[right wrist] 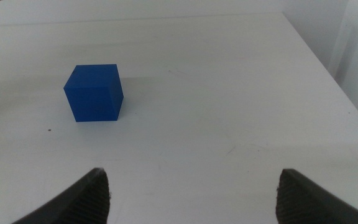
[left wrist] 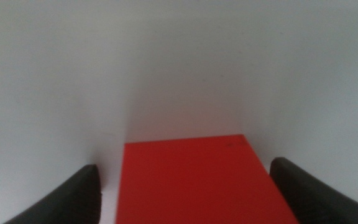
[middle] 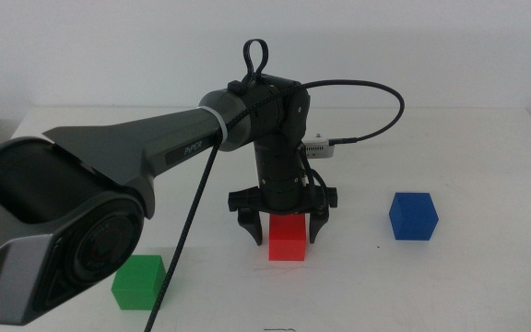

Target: Stack red cubes first, then green, then blue cubes in a specific spot.

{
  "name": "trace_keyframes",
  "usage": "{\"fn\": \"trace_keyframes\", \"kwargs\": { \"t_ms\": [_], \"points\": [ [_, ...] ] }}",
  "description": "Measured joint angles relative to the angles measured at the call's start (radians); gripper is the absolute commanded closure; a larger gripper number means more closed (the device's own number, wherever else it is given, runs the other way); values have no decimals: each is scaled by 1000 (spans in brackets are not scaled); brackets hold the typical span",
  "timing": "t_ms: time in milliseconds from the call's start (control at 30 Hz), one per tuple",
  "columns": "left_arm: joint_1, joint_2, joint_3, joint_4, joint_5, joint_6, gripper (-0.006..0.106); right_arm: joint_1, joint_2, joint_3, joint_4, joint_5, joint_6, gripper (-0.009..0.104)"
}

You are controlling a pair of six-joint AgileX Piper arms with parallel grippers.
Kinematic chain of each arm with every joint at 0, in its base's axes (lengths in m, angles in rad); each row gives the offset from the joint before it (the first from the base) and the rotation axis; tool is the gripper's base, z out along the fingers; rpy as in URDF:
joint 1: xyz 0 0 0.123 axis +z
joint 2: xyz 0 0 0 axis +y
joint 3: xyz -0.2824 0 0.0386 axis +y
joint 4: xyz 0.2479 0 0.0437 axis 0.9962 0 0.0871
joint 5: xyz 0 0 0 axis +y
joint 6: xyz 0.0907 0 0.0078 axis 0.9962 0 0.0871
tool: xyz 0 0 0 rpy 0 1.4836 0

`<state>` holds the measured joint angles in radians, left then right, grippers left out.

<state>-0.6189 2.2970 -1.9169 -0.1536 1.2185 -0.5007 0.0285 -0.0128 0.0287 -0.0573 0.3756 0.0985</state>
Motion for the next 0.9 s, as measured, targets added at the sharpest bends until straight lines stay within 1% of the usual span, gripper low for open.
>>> {"fn": "trace_keyframes", "kwargs": {
  "t_ms": [167,333,400,500,667,733,900],
  "points": [
    [0,-40,3,32,0,44,7,0,0,0,0,0,0,8],
    [0,-182,3,72,3,100,7,0,0,0,0,0,0,8],
    [0,-260,3,104,4,111,7,0,0,0,0,0,0,8],
    [0,-396,3,174,13,114,7,0,0,0,0,0,0,8],
    [7,-568,26,321,22,106,7,0,0,0,0,0,0,8],
    [29,-627,79,332,22,103,7,0,0,0,0,0,0,8],
    [142,-781,306,325,31,100,7,0,0,0,0,0,0,8]
  ]
}}
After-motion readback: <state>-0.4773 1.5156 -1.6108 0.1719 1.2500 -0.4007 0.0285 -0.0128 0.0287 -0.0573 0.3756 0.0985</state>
